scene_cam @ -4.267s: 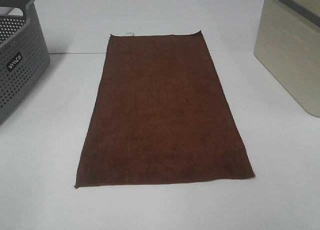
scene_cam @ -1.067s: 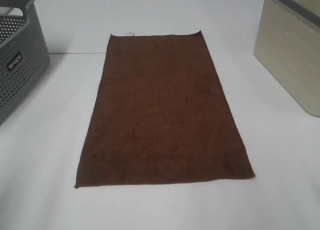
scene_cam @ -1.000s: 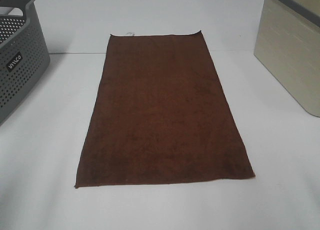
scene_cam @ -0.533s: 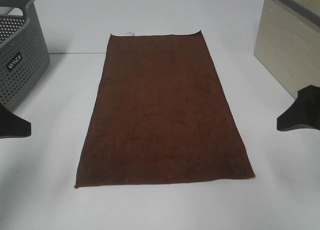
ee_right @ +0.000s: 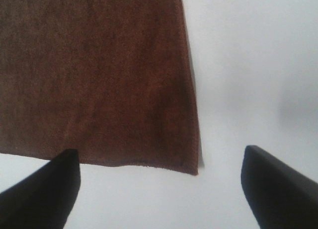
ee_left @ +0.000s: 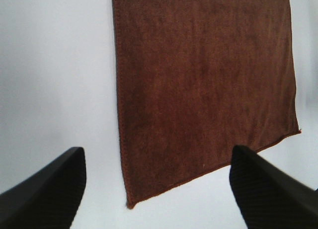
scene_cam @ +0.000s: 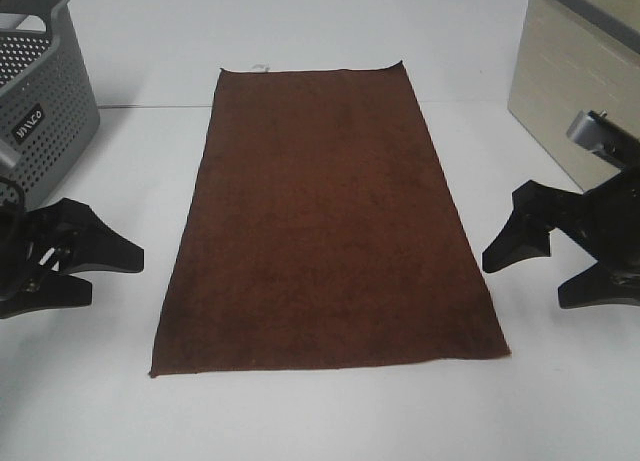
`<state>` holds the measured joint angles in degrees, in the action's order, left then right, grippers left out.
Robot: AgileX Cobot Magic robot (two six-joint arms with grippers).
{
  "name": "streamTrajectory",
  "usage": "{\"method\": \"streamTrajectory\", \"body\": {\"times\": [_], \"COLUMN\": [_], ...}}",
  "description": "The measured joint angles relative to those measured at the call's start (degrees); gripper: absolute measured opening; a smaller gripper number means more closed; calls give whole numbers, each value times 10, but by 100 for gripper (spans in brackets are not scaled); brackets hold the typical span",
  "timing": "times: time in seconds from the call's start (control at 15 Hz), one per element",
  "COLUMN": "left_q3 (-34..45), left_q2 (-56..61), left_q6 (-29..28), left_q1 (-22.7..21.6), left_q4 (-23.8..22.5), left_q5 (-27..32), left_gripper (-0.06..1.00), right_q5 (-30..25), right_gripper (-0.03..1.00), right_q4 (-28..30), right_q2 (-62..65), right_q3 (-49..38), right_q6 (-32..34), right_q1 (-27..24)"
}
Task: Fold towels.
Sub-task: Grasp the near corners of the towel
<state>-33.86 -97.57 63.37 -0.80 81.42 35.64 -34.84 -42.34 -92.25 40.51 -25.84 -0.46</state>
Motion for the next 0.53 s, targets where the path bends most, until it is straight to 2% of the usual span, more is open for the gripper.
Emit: {"method": "streamTrajectory", "body": {"times": [0.13,0.27,0.4,0.53], "left_q3": [-17,-42,-64,-87], "left_q2": [-45,-90,-122,-150], "left_q6": [17,29,33,34], "left_q1": [1,21,51,72], "left_q4": [18,33,41,53], "left_q5": [5,5,0,-2], "left_gripper": [75,75,75,75], "right_q5": [9,18,21,22], "right_gripper": [82,82,82,82], "right_q4": [-77,-138,-172,-180], "right_q2": [-44,-77,-103,-129], "right_q3": [0,4,11,18], "right_q6": [-92,-167,-211,-218], "right_q1": [0,0,0,0]}}
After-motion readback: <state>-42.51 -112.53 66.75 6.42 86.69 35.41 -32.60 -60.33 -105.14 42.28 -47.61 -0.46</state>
